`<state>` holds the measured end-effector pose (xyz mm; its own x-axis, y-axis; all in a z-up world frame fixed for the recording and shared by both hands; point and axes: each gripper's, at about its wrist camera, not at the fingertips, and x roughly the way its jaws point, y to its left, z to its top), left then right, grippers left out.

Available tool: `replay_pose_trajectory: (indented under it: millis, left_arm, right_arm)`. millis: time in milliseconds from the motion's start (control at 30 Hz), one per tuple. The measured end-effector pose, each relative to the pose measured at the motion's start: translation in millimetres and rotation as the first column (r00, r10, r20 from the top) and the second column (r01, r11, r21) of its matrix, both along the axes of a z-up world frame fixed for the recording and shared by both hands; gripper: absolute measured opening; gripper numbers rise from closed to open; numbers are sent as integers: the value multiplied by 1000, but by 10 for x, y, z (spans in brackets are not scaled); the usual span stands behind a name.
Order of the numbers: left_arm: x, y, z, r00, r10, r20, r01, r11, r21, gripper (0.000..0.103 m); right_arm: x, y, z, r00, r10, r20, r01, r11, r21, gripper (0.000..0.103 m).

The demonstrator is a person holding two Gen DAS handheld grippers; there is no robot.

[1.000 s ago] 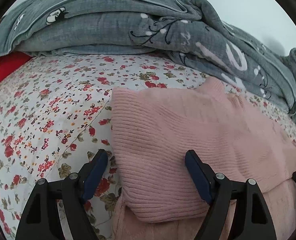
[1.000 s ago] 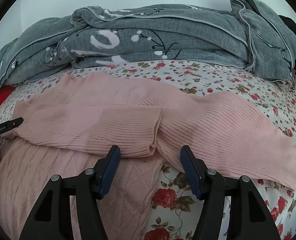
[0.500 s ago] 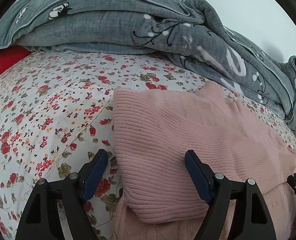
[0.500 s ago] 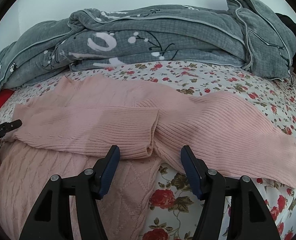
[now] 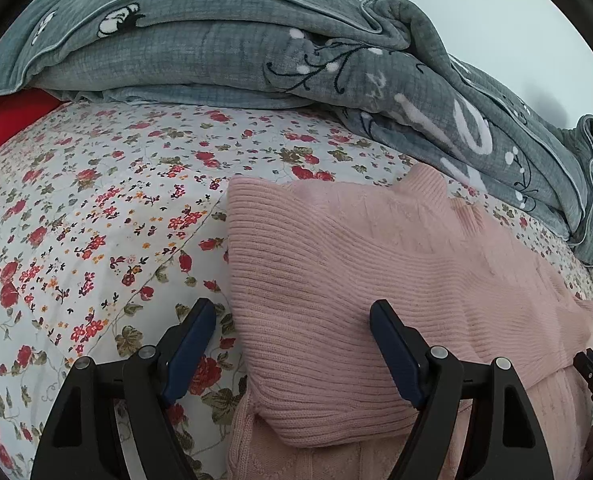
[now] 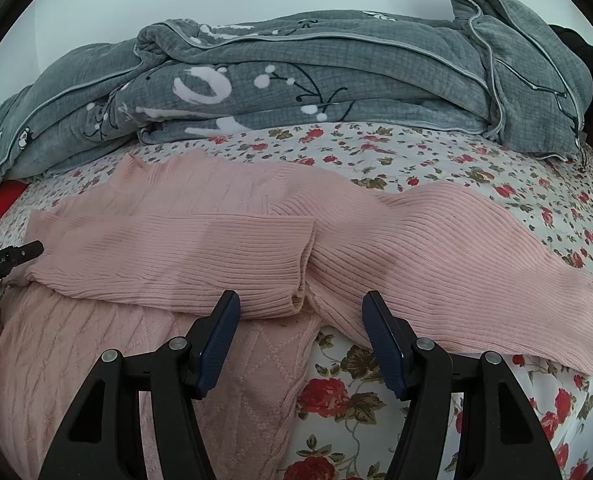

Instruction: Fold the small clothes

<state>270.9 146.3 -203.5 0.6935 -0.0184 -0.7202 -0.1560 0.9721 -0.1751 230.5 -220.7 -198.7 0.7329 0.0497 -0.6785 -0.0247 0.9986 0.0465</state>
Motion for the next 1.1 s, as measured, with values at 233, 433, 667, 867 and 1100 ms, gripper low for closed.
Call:
replay_pose_trajectory:
  millis: [233, 433, 667, 867, 1100]
  left_arm:
    - [-6, 24, 9, 1000, 10, 12, -10, 1000, -18, 78]
    - [0, 28, 5, 1000, 12, 10, -12, 1000, -24, 78]
    - [11, 25, 7, 1000, 14, 11, -14, 1000, -22, 78]
    - [7, 32, 19, 1000, 25, 17, -24, 1000, -16, 78]
    - [8, 26, 22, 999, 33, 11, -33, 999, -7, 78]
  right_arm:
    - [1, 3, 1, 1000, 0, -5, 0, 1000, -9, 64]
    - [-34, 9, 34, 1000, 0, -9, 0, 1000, -24, 68]
    - [-491, -433, 329, 998, -54, 26, 55, 998, -36, 73]
    - [-1238, -1560, 269, 946, -321, 47, 321, 947, 18, 79]
    - [-1701, -2575, 179, 873, -484, 66, 466, 866, 181, 44]
